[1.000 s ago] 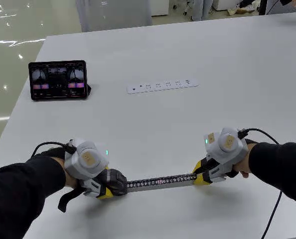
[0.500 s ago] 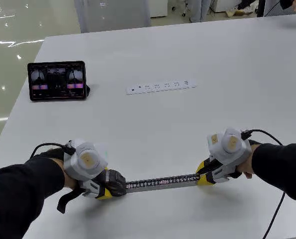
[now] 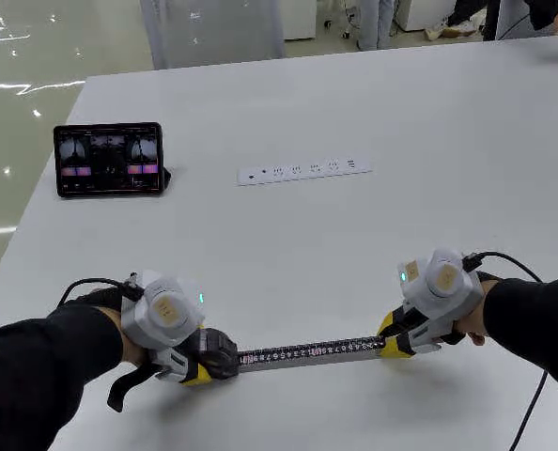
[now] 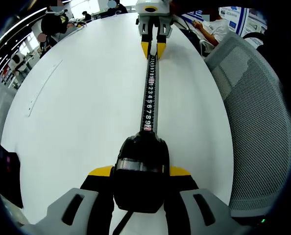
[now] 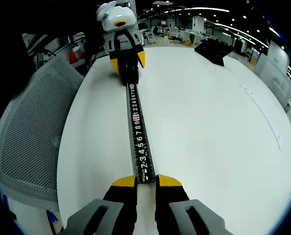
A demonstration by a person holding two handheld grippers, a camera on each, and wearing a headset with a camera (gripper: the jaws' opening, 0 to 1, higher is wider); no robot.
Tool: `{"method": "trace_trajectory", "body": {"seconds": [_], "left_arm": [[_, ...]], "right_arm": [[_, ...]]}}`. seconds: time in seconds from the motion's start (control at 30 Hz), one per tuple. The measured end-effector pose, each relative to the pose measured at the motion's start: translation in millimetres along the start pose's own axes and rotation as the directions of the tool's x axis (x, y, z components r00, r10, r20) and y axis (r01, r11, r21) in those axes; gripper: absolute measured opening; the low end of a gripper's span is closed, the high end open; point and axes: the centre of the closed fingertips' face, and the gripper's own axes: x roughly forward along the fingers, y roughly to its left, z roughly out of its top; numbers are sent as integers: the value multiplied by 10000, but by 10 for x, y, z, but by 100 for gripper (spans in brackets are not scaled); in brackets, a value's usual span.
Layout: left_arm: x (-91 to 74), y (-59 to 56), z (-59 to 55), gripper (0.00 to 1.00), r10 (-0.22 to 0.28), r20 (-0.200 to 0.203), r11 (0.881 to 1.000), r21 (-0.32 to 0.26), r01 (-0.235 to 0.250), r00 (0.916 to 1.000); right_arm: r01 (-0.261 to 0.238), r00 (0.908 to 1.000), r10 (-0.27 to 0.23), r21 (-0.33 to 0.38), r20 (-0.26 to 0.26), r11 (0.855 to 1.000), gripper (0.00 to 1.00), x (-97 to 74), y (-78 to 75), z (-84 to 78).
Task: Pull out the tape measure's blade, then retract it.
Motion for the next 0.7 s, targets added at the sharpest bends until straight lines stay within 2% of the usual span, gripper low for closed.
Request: {"method": "trace_trajectory", "body": {"seconds": [0.7], "left_arm": [[4, 2, -3, 34, 79, -71, 10000, 47, -78, 9999]], "right_arm": [[98, 9998, -96, 154, -167, 9998, 10, -88, -25, -152]]}}
